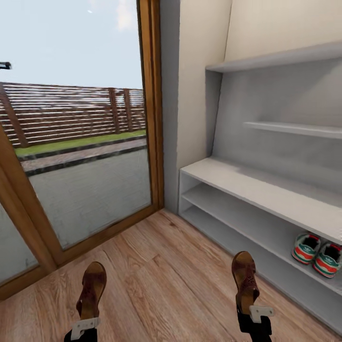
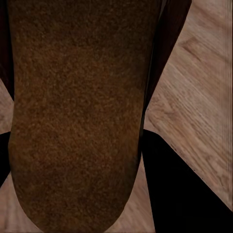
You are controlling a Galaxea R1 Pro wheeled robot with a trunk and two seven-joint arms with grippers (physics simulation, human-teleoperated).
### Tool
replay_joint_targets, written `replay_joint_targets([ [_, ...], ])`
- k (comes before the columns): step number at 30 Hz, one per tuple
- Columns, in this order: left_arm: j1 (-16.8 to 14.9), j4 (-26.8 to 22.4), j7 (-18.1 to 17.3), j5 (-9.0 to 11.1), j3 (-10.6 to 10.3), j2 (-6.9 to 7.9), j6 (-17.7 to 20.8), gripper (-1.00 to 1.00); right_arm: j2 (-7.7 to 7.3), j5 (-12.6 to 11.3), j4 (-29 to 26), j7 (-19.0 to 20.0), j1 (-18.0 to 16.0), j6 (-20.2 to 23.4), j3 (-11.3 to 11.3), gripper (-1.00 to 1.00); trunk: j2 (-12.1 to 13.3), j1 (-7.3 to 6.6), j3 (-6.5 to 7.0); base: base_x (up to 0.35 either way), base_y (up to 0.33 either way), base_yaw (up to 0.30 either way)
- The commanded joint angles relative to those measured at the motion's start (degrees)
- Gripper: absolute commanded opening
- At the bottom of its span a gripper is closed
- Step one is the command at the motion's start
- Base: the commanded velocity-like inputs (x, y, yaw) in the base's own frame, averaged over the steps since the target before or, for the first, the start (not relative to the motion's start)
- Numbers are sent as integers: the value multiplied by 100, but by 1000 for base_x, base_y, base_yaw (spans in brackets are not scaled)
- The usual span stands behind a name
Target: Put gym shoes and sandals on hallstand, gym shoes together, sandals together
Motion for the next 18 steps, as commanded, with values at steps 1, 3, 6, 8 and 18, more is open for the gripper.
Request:
replay_joint_targets([
  [1,-5,0,-42,-53,50,-3,-23,-100,2,62,8,-26,-6,-15,-27,-100,-2,-1,-3,0,1,-262],
  [3,-5,0,-42,-53,50,-3,-23,-100,2,61,7,-27,-6,-15,-27,-100,-2,-1,1,0,1,-262],
  [6,-5,0,-41,-53,50,-3,-23,-100,3,59,8,-27,-5,-15,-27,-100,-2,-1,7,0,0,-262],
  [8,-5,-1,-41,-51,50,-3,-23,-100,3,60,11,-28,-5,-15,-27,-100,-2,-1,11,0,0,-262],
  [18,-5,-3,-41,-48,50,-3,-23,-100,3,59,7,-28,-5,-15,-27,-100,-2,-1,30,85,173,-262],
])
